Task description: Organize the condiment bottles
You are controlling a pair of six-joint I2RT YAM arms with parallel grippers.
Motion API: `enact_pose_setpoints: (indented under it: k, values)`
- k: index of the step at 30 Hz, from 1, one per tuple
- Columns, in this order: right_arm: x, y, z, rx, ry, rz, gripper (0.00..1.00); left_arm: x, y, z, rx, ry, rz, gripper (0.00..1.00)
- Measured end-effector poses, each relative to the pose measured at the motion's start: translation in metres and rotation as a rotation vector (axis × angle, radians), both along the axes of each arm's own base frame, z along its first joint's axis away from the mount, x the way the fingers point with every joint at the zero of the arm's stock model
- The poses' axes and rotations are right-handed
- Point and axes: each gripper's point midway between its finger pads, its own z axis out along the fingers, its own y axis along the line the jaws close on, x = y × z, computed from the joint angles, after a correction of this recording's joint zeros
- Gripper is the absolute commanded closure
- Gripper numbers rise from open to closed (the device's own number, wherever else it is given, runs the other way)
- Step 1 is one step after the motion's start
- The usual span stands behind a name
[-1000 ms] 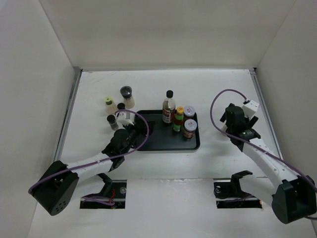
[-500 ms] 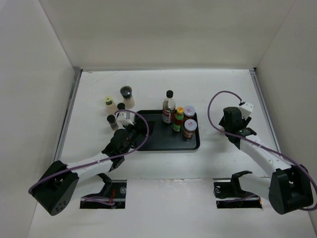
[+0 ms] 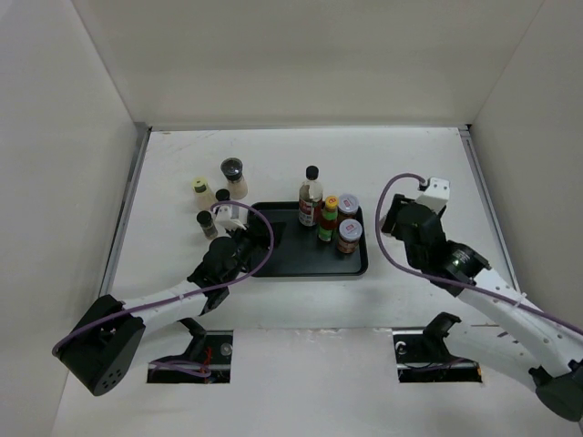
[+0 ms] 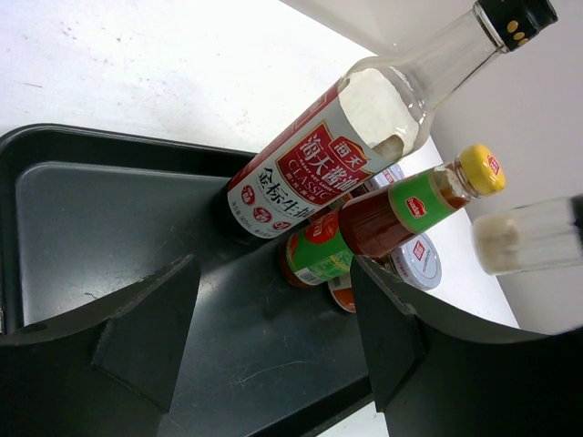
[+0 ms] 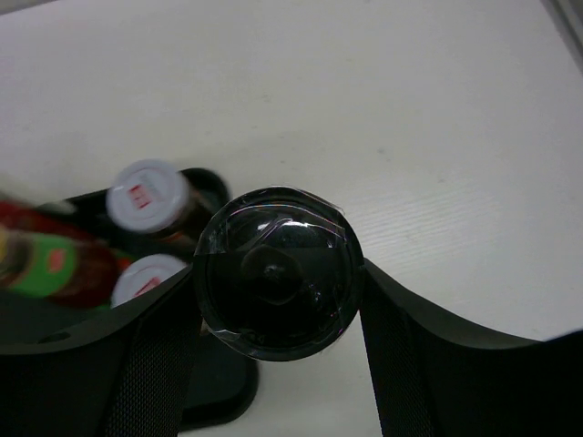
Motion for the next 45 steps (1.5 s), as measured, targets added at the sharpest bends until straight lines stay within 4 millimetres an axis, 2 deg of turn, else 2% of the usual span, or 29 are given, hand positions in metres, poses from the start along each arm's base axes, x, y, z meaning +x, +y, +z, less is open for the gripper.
enact_pose_setpoints:
  k: [3, 6, 10, 13, 21, 25, 28, 34, 35, 39, 43, 45]
  values:
    - [-0.014, 0.038, 0.025, 0.021, -0.023, 0.133, 0.53, 0.000, 0.000, 0.000, 0.000, 0.000, 0.000, 0.34]
    - [-0.028, 0.076, 0.031, 0.021, -0.011, 0.260, 0.54, 0.000, 0.000, 0.000, 0.000, 0.000, 0.001, 0.34]
    - [-0.039, 0.124, 0.015, -0.021, 0.033, 0.389, 0.54, 0.000, 0.001, 0.000, 0.001, 0.000, 0.003, 0.34]
    - [-0.041, 0.152, -0.002, -0.040, 0.068, 0.454, 0.55, 0.001, 0.001, 0.000, 0.004, -0.004, 0.005, 0.34]
    - [-0.024, 0.200, -0.028, -0.001, 0.059, 0.512, 0.55, 0.001, 0.003, 0.006, 0.004, -0.021, 0.012, 0.34]
    - [-0.019, 0.211, -0.058, -0.032, 0.090, 0.514, 0.55, 0.001, 0.003, 0.005, 0.007, -0.023, 0.014, 0.34]
    - [-0.020, 0.212, -0.080, -0.066, 0.126, 0.516, 0.55, 0.001, 0.003, 0.005, 0.008, -0.023, 0.014, 0.34]
    - [-0.023, 0.207, -0.102, -0.087, 0.160, 0.511, 0.51, 0.001, 0.003, 0.005, 0.009, -0.023, 0.015, 0.34]
    - [-0.023, 0.207, -0.103, -0.086, 0.160, 0.509, 0.48, 0.001, 0.003, 0.005, 0.009, -0.022, 0.015, 0.34]
    - [-0.023, 0.208, -0.103, -0.073, 0.156, 0.505, 0.19, 0.001, 0.003, 0.004, 0.011, -0.021, 0.014, 0.34]
    - [-0.022, 0.210, -0.097, -0.054, 0.140, 0.505, 0.11, 0.002, 0.004, 0.002, 0.020, -0.019, 0.016, 0.34]
    - [-0.022, 0.209, -0.085, -0.036, 0.115, 0.512, 0.09, 0.002, 0.005, 0.003, 0.026, -0.024, 0.017, 0.35]
